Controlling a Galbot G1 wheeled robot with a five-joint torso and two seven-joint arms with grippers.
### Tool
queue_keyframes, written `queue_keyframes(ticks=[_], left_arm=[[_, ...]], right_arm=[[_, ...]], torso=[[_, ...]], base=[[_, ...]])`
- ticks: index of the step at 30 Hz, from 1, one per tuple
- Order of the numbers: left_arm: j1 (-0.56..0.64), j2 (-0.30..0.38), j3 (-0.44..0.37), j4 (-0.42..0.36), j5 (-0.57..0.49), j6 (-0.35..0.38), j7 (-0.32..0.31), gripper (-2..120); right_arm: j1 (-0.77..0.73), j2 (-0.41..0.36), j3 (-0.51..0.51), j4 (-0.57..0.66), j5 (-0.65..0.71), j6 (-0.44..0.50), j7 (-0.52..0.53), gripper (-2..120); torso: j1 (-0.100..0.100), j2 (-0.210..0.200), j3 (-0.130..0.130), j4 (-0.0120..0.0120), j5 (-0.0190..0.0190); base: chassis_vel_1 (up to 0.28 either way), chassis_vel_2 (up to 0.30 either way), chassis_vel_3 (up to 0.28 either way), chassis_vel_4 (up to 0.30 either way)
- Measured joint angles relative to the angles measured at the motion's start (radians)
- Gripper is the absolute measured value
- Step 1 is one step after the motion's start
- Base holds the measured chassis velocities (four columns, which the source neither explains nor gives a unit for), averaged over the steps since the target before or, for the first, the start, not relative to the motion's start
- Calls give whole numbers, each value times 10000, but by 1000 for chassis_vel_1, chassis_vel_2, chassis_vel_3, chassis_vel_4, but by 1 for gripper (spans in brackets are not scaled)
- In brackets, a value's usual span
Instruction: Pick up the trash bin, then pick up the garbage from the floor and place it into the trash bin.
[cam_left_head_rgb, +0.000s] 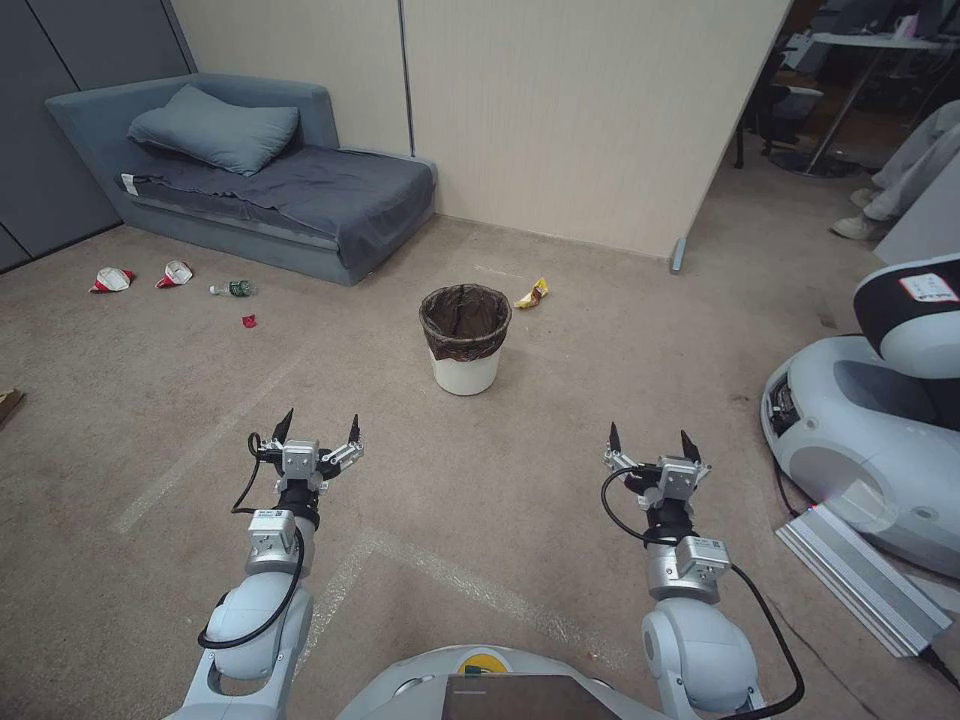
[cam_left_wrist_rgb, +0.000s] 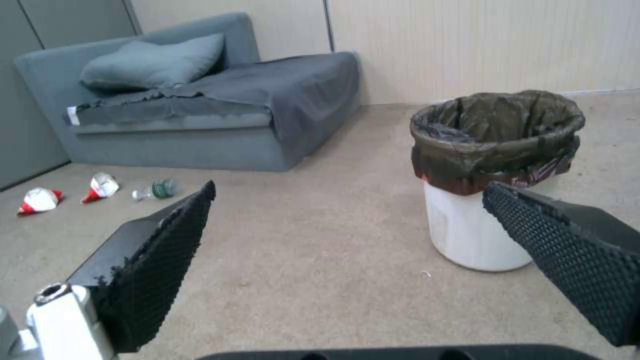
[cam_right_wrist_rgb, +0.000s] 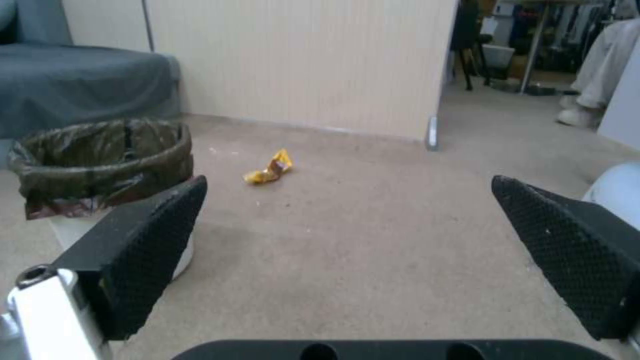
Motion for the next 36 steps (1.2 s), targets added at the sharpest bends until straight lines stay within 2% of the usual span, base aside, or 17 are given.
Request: queue_keyframes(ticks=[36], left_arm=[[284, -6, -74, -396, -127, 187, -47, 100]], right_arm=[[-231, -26, 88, 282, -96, -217, -250, 100]], torso=[[0, 0, 0, 0, 1]], base=[[0, 0, 0, 0]])
